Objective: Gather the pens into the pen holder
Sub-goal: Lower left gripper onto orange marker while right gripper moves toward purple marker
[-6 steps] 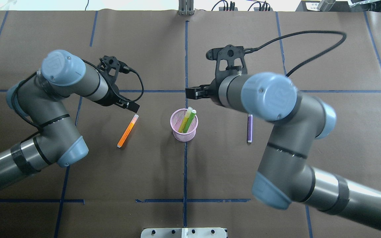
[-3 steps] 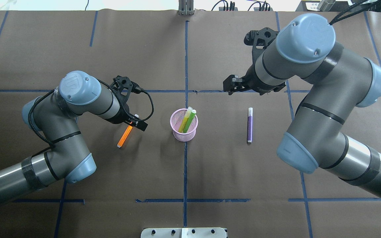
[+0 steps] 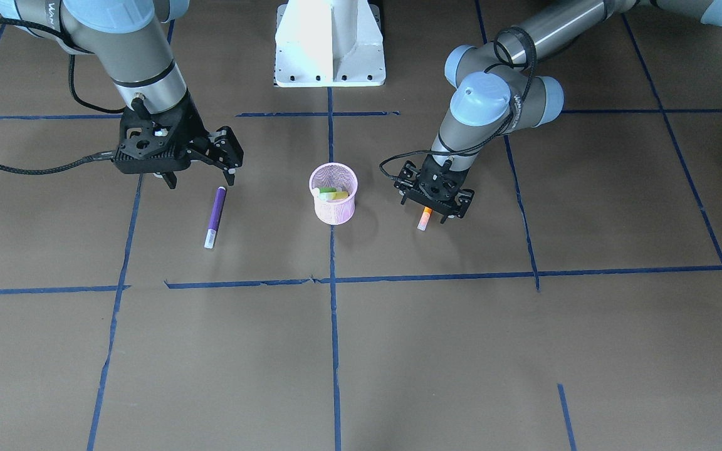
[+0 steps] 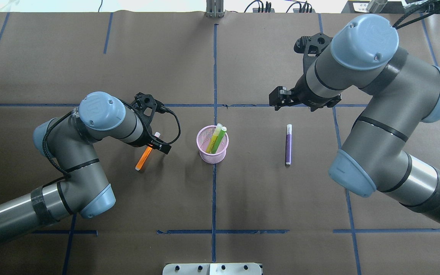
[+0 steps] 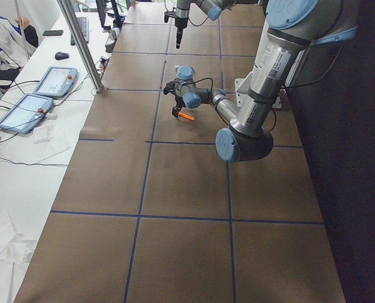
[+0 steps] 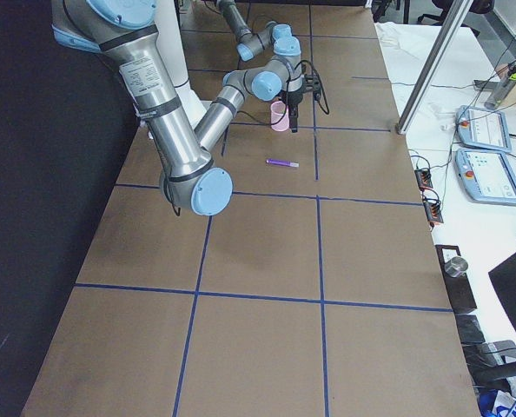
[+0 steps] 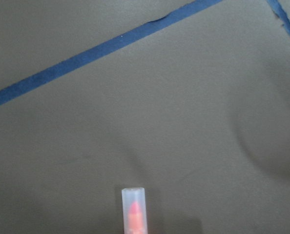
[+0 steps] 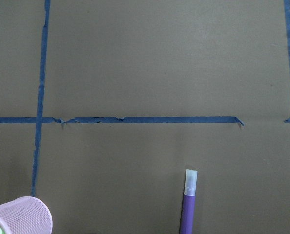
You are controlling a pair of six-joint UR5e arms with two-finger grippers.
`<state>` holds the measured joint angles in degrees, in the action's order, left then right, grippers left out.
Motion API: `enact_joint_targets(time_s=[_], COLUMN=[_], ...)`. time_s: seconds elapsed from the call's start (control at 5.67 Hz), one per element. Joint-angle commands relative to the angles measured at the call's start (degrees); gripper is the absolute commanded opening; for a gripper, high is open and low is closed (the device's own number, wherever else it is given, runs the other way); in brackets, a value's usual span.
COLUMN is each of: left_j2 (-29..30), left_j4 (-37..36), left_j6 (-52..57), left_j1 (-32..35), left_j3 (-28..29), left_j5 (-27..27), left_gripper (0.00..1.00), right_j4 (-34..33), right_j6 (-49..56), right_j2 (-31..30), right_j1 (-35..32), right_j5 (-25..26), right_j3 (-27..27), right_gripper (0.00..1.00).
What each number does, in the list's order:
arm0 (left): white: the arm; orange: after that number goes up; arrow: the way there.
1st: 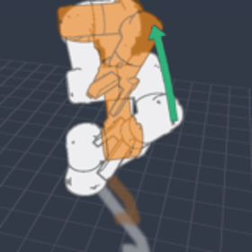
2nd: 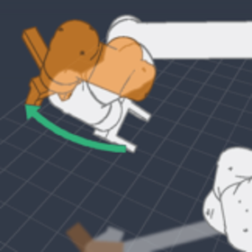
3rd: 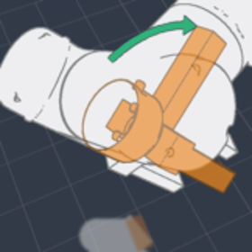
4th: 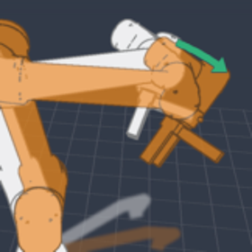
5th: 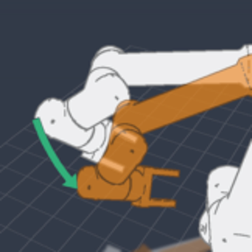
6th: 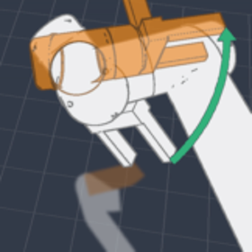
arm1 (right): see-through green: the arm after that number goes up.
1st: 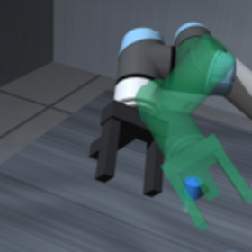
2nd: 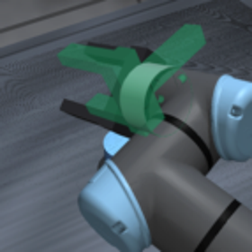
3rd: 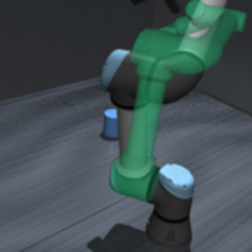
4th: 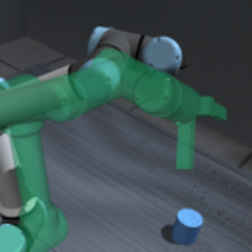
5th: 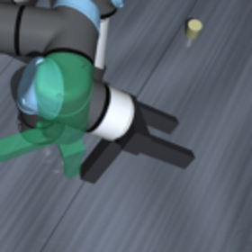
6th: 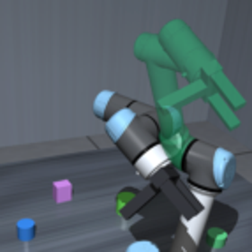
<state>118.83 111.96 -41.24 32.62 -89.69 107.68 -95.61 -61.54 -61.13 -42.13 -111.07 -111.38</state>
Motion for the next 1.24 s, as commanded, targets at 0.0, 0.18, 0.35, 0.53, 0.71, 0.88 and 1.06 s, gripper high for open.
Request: enact_joint_targets(time_s=[0.0,0.18,0.35,0.53,0.71,0.88,1.06], left_j2=[0.79,0.88,0.71,0.62,0.44,0.44,0.61], left_j4=[-2.36,-2.36,-2.45,-2.45,-2.45,-2.62,-2.71], left_j6=[0.20,0.20,0.11,0.02,-0.07,-0.33,-0.33], left_j1=[-0.10,-0.10,-0.19,-0.19,-0.19,-0.19,-0.19], left_j3=[0.04,0.04,0.04,0.04,-0.05,-0.05,-0.05], left_j5=[-0.54,-0.54,-0.54,-0.45,-0.45,-0.45,-0.45], left_gripper=[0.93,0.85,0.65,0.38,0.17,0.02,0.00], right_j4=[0.08,0.08,0.08,0.16,0.08,0.16,0.17], right_j6=[0.02,0.02,-0.07,0.02,0.02,0.02,0.02], right_j2=[-0.48,-0.48,-0.57,-0.83,-1.00,-1.27,-1.44], right_j1=[-0.06,-0.15,-0.24,-0.24,-0.41,-0.41,-0.41], right_j5=[-0.03,-0.03,-0.03,-0.03,-0.03,-0.03,-0.03], right_j3=[-0.15,-0.15,-0.15,-0.33,-0.94,-1.03,-1.03], right_gripper=[1.00,1.00,1.00,1.00,1.00,1.00,1.00])
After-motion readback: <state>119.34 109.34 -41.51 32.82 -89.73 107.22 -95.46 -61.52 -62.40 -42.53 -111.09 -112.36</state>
